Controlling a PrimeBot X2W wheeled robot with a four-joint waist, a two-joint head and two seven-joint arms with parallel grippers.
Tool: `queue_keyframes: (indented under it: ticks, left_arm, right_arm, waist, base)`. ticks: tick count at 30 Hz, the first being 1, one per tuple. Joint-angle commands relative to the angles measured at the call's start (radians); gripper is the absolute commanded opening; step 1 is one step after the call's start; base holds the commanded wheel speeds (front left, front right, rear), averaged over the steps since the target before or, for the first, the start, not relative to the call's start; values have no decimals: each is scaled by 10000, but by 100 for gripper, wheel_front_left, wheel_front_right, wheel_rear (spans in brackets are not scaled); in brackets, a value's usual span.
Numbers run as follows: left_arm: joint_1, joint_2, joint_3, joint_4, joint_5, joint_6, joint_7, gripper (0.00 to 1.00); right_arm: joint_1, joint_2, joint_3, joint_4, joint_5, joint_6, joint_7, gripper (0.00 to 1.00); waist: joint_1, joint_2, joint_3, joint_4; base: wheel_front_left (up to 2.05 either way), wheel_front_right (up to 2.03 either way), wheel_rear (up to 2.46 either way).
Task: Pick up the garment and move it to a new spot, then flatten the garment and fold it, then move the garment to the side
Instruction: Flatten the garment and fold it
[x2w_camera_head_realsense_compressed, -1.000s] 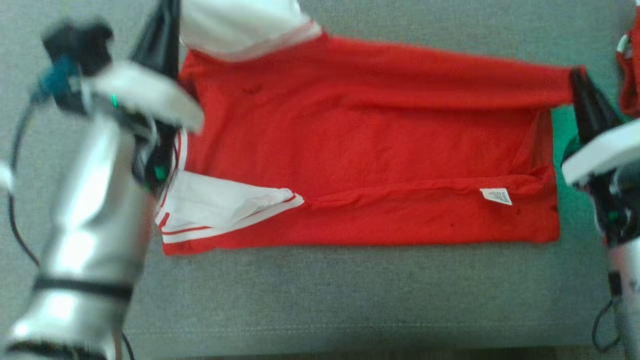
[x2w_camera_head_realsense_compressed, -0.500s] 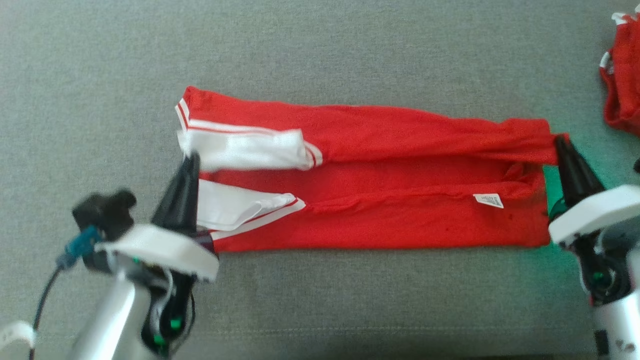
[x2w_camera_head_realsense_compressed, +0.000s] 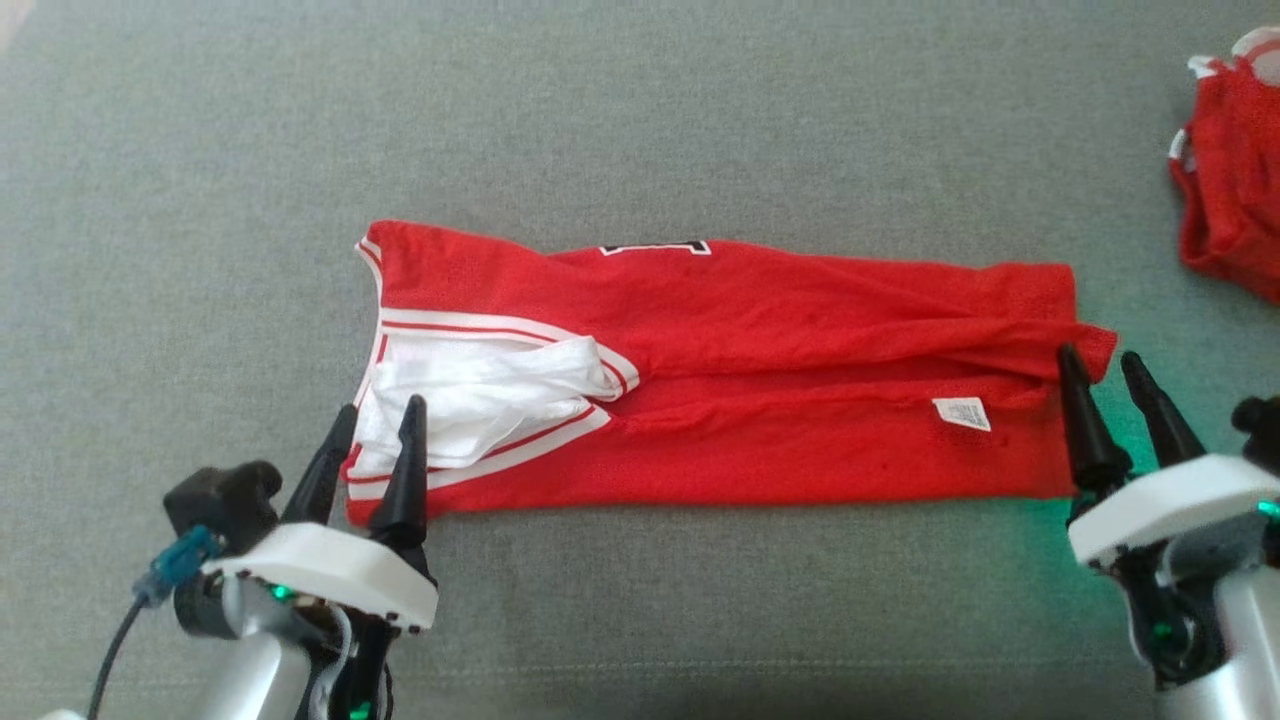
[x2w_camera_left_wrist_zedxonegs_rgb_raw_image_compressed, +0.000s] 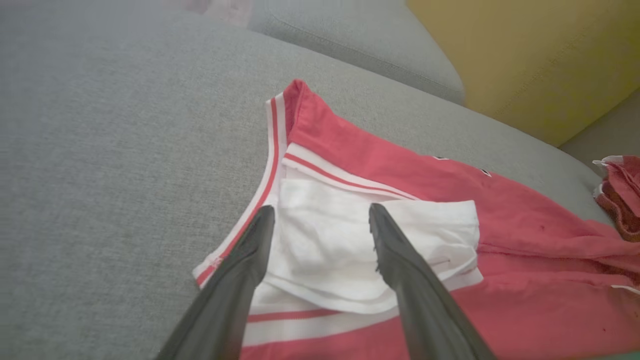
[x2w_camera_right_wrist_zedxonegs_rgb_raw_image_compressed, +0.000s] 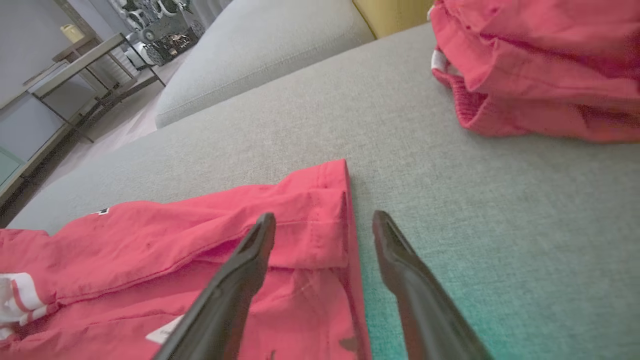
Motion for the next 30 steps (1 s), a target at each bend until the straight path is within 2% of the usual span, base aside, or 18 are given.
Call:
queue_keyframes:
  ticks: [1, 6, 10, 14, 18, 30]
  left_arm:
    - [-50, 77, 293, -255, 137, 77, -220, 100]
    - [-135, 10, 400, -94, 772, 207, -1179, 100]
    - [-328, -101, 606, -285, 1399, 169, -1436, 100]
    - [-449, -246, 890, -761, 2134, 54, -1464, 100]
    - [-240, -302, 950, -649, 2633, -48, -1467, 100]
    - [9, -433, 1169, -124, 3065, -168, -1469, 100]
  right_arm:
    - [59, 23, 197, -455, -154, -7, -228, 100]
    - [381, 283, 108, -1113, -956, -7, -1111, 100]
    - [462, 437, 28, -1768, -1726, -7, -1576, 100]
    - [579, 589, 16, -2328, -2365, -7, -1662, 100]
    - [853, 687, 118, -2653, -2769, -7, -1485, 100]
    - [1319, 913, 244, -2899, -2970, -7, -1277, 100]
  waist:
    - [1, -1, -105, -30]
    - [1, -1, -391, -98]
    - [1, -1, -562, -136]
    - [1, -1, -743, -146]
    - [1, -1, -1010, -168]
    - [1, -1, -1264, -224]
  base:
    - [0, 0, 0]
    - [0, 0, 0]
    - [0, 0, 0]
    - [0, 0, 0]
    - [0, 0, 0]
    - [0, 0, 0]
